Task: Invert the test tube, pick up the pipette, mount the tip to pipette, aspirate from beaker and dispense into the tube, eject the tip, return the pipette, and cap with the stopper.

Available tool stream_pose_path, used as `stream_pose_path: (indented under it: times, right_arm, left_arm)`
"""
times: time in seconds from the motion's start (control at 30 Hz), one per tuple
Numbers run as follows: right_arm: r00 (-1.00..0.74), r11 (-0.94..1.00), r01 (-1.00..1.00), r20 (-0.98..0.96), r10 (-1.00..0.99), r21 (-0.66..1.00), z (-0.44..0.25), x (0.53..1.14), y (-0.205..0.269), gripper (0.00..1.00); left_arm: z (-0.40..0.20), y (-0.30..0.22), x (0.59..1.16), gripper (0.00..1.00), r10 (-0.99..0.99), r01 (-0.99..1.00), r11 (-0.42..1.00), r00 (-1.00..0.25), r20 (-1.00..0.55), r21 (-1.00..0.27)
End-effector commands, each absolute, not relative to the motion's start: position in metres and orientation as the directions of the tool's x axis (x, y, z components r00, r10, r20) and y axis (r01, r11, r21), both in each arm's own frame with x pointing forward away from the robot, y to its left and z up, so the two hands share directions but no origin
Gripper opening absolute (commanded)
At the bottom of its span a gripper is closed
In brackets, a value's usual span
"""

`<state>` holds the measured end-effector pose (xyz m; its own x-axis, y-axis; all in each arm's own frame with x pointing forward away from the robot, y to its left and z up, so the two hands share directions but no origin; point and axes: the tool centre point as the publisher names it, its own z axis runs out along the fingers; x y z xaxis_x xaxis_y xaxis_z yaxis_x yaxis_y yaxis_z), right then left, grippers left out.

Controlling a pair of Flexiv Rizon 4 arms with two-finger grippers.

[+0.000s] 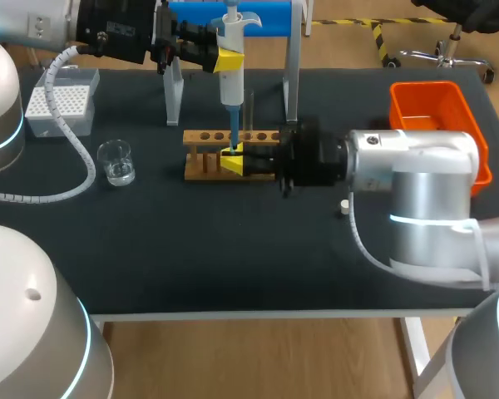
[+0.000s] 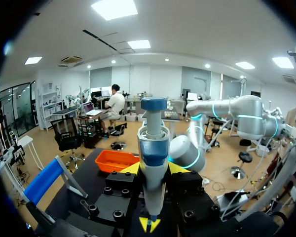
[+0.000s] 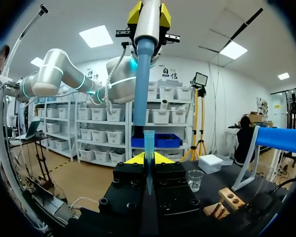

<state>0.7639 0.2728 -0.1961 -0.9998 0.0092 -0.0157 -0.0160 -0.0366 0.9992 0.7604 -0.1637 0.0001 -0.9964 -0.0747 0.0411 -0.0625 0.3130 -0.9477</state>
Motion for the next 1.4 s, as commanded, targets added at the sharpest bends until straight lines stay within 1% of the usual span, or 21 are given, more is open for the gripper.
stream_pose_path:
  times: [0.03, 0.6, 1.4]
  right_arm:
    - [-1.000, -0.039, -0.015, -0.015, 0.012, 0.999, -0.197, 0.763, 0.269, 0.00]
    - [-1.000, -0.021, -0.003, -0.003, 0.013, 1.000, -0.208, 0.760, 0.269, 0.00]
    - [-0.999, -0.039, -0.031, -0.030, 0.015, 0.999, -0.198, 0.757, 0.266, 0.00]
  left_arm:
    - [0.001, -0.163, 0.760, 0.00, -0.074, -0.063, 0.314, -0.996, 0.042, -0.947]
    - [0.001, -0.163, 0.760, 0.00, -0.074, -0.063, 0.314, -0.996, 0.042, -0.947]
    - [0.001, -0.163, 0.760, 0.00, -0.074, -0.063, 0.314, -0.996, 0.042, -0.947]
